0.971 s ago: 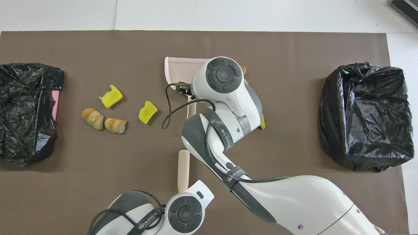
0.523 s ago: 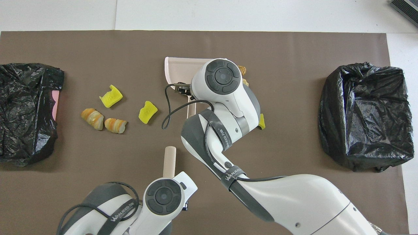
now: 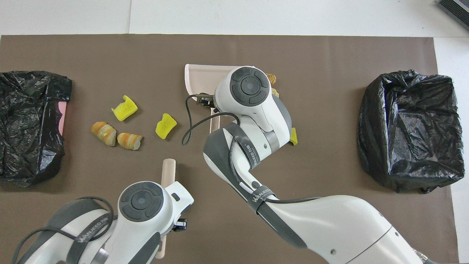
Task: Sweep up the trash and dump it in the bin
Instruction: 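Grasp the dustpan with the right gripper while the left gripper grasps the brush, then set the dustpan near the debris while the left gripper positions the brush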
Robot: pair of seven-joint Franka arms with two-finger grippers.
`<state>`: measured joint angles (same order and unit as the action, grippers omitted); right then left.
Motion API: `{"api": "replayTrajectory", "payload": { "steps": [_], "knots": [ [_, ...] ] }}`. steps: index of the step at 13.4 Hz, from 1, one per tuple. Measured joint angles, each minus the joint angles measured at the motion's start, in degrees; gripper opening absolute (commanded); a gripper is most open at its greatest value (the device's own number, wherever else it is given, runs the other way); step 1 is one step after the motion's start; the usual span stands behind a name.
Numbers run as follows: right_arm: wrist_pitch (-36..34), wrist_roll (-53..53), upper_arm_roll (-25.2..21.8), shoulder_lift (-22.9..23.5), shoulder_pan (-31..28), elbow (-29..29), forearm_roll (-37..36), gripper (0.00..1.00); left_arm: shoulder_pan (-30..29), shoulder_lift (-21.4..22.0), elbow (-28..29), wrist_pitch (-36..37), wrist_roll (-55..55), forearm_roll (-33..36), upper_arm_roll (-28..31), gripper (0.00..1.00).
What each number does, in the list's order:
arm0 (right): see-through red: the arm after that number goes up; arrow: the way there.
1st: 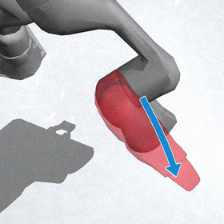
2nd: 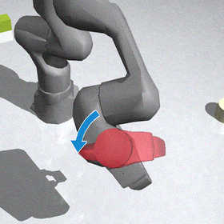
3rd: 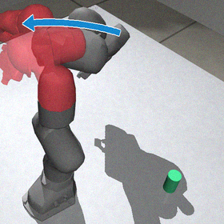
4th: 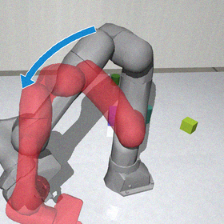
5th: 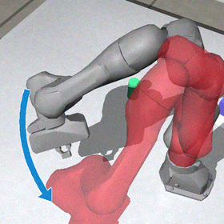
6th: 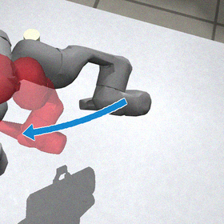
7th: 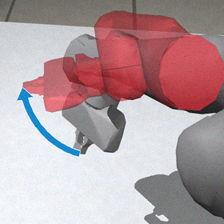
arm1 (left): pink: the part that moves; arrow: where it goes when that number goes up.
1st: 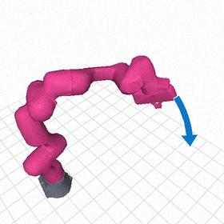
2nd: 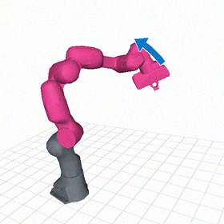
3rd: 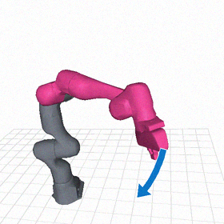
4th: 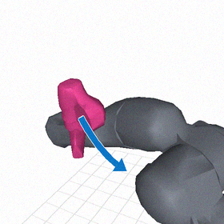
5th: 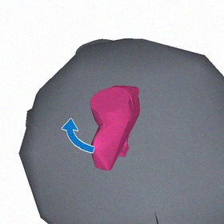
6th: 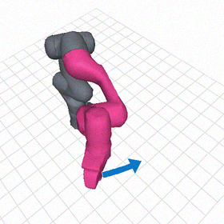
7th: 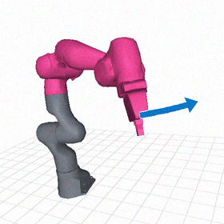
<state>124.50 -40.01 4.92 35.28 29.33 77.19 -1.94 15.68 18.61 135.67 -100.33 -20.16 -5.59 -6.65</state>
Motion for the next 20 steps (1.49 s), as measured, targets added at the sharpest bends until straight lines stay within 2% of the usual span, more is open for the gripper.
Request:
{"api": "replayTrajectory", "payload": {
  "steps": [2,3,4,5,8,11,12,14,17,20],
  "knots": [
    [-0.17,-0.01,0.02,0.77,1.45,0.37,-1.25,1.0,-5.72,-0.04,-0.45,-0.39,2.6,0.39,0.03,0.0],
    [-0.16,-0.17,0.01,1.62,2.23,0.51,-1.89,0.93,-9.0,-0.25,-0.48,-1.48,3.81,0.48,0.06,0.0],
    [-0.13,-0.24,-0.03,2.4,2.73,0.54,-2.14,0.73,-11.7,-0.6,-0.53,-3.09,4.34,0.51,0.1,0.0],
    [-0.11,-0.24,-0.03,2.95,3.03,0.54,-2.46,0.62,-14.19,-1.07,-0.56,-5.22,4.51,0.56,0.09,0.0],
    [-1.0,-0.25,-0.11,3.08,3.19,0.37,-3.45,0.61,-20.53,-5.29,-3.67,-9.9,4.9,3.21,0.17,0.0],
    [-2.06,-0.25,-0.26,2.67,3.09,0.17,-3.62,0.23,-21.36,-11.57,-7.84,-13.08,4.6,4.58,0.08,0.0],
    [-2.34,-0.25,-0.25,2.6,3.11,0.14,-3.63,0.0,-21.37,-13.2,-8.12,-14.53,4.81,5.58,0.01,0.0],
    [-3.21,-0.25,-0.24,2.36,3.13,0.14,-3.63,0.0,-21.36,-15.2,-8.26,-15.19,6.1,6.84,-0.35,0.0],
    [-6.28,0.07,-0.28,0.9,2.73,0.14,-3.63,0.0,-21.35,-15.75,-8.28,-15.18,9.66,9.99,-0.56,0.0],
    [-9.92,7.99,-0.3,-2.07,1.82,0.47,-3.67,0.0,-21.36,-16.05,-8.28,-14.39,10.16,11.71,-0.49,0.0]
  ]
}}
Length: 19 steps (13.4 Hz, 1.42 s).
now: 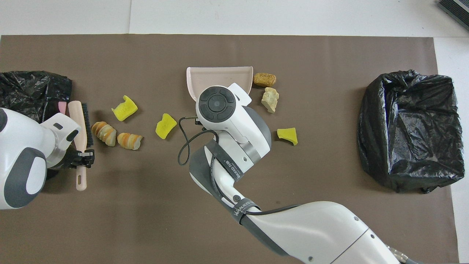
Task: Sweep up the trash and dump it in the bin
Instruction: 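Set the dustpan near the debris while the left gripper positions the brush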
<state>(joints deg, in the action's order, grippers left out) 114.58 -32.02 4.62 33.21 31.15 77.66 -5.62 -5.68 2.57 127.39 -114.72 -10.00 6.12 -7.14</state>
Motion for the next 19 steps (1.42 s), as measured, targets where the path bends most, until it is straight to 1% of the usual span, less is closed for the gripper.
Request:
{"api": "replayTrajectory", "payload": {
  "steps": [3,6,8,10,13,16,19],
  "knots": [
    [-0.76,14.07,-0.03,-4.0,-1.97,3.43,0.02,0.0,-0.02,-0.48,0.0,0.66,0.0,1.75,0.14,0.0],
    [-1.08,24.19,-0.01,-8.56,-2.74,8.78,0.03,0.0,0.07,-1.85,0.02,0.86,-0.69,1.71,-0.28,0.0],
    [-2.56,31.1,0.0,-10.44,-3.03,11.26,0.04,0.0,0.61,-2.98,0.02,0.86,-1.29,0.62,-0.75,0.0],
    [-4.28,38.47,0.0,-11.38,-3.55,12.94,0.03,0.0,1.86,-3.48,0.01,0.86,-1.51,-2.38,-1.05,0.0],
    [-4.71,52.49,-0.02,-12.41,-5.37,15.71,0.07,0.0,6.65,-3.44,-0.01,1.04,-1.87,-6.21,-1.19,0.0],
    [-5.18,65.51,0.01,-13.16,-6.74,17.41,2.33,0.0,10.98,-3.4,-0.06,1.28,-2.6,-9.85,-1.36,0.0],
    [-4.38,76.93,0.06,-13.6,-6.8,17.96,2.7,0.0,11.13,-3.38,-2.21,3.69,-3.01,-10.21,-0.64,0.0]
  ]
}}
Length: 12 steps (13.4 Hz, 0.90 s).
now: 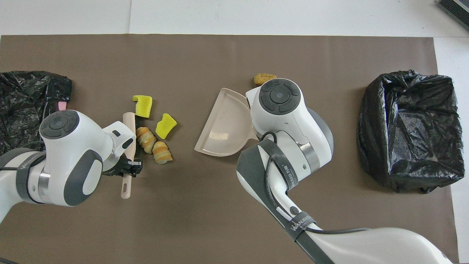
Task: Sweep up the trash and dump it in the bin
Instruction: 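Set the dustpan near the debris while the left gripper positions the brush, then sweep the bread and sponge pieces into the dustpan with the left gripper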
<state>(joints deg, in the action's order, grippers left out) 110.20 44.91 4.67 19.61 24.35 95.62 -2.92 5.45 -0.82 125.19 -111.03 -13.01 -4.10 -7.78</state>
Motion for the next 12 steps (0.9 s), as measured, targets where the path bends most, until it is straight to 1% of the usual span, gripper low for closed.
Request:
{"api": "replayTrajectory", "payload": {
  "steps": [2,4,6,8,10,12],
  "knots": [
    [1.84,5.21,-0.01,-0.09,-0.44,1.25,0.02,0.0,-1.46,0.01,-2.16,1.75,-0.53,0.0,0.74,0.0],
    [3.76,9.7,-0.01,-0.09,-0.67,2.55,0.03,0.0,-2.25,0.01,-2.0,1.78,-2.08,0.0,0.95,0.0],
    [4.79,11.18,0.01,-0.1,-0.67,3.72,0.03,0.0,-2.23,0.35,0.14,0.19,-5.32,0.0,0.86,0.0],
    [4.8,13.04,0.01,-0.14,-0.7,4.44,0.04,0.0,-1.97,1.35,3.36,-2.98,-5.89,0.0,0.38,0.0],
    [4.8,13.88,-0.01,-0.35,-0.73,4.81,0.04,0.0,0.36,1.8,5.25,-5.46,-6.3,-0.01,0.02,0.0],
    [4.8,13.95,-0.01,-0.56,-0.73,4.98,0.03,0.0,3.32,1.52,5.97,-8.21,-7.68,-0.01,-0.41,0.0]
  ]
}}
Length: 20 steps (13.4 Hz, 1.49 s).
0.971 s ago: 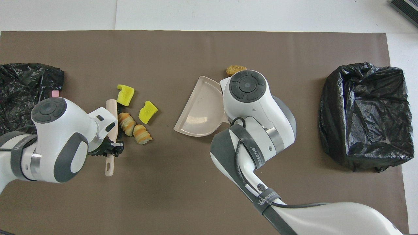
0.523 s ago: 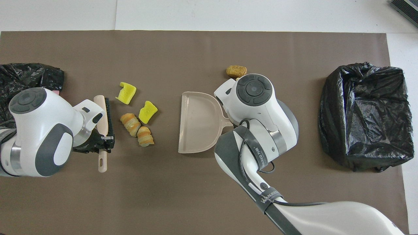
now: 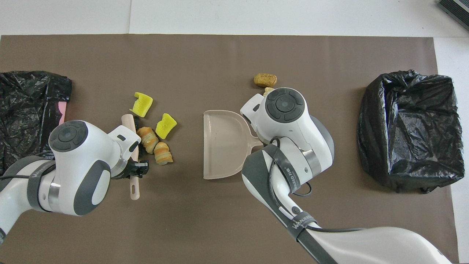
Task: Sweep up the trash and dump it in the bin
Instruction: 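Sweep the bread and sponge pieces into the dustpan with the left gripper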
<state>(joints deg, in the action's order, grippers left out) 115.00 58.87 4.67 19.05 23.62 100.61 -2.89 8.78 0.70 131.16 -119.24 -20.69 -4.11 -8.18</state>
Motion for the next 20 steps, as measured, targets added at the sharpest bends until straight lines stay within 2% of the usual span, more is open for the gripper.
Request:
{"api": "replayTrajectory", "payload": {
  "steps": [3,10,15,18,20],
  "knots": [
    [0.08,0.01,0.0,-0.08,0.0,0.14,0.0,0.0,3.33,-0.14,0.01,-1.57,-0.14,-1.99,-0.13,0.0],
    [0.92,0.01,0.0,-0.08,0.0,0.43,-0.01,0.0,14.01,-0.16,-0.51,-4.96,-4.84,-14.7,-0.43,0.0],
    [1.1,0.01,0.0,-0.08,0.0,0.44,-0.01,0.0,14.41,-0.11,-1.49,-5.84,-2.07,-23.13,-0.1,0.0],
    [1.11,0.01,0.0,-0.08,0.0,0.45,-0.01,0.0,11.73,1.11,-4.11,0.8,-1.65,-24.54,1.05,0.0],
    [1.12,0.01,0.0,-0.08,0.0,0.47,-0.02,0.0,10.31,3.42,-4.63,5.93,-7.91,-23.83,1.46,0.0]
  ]
}}
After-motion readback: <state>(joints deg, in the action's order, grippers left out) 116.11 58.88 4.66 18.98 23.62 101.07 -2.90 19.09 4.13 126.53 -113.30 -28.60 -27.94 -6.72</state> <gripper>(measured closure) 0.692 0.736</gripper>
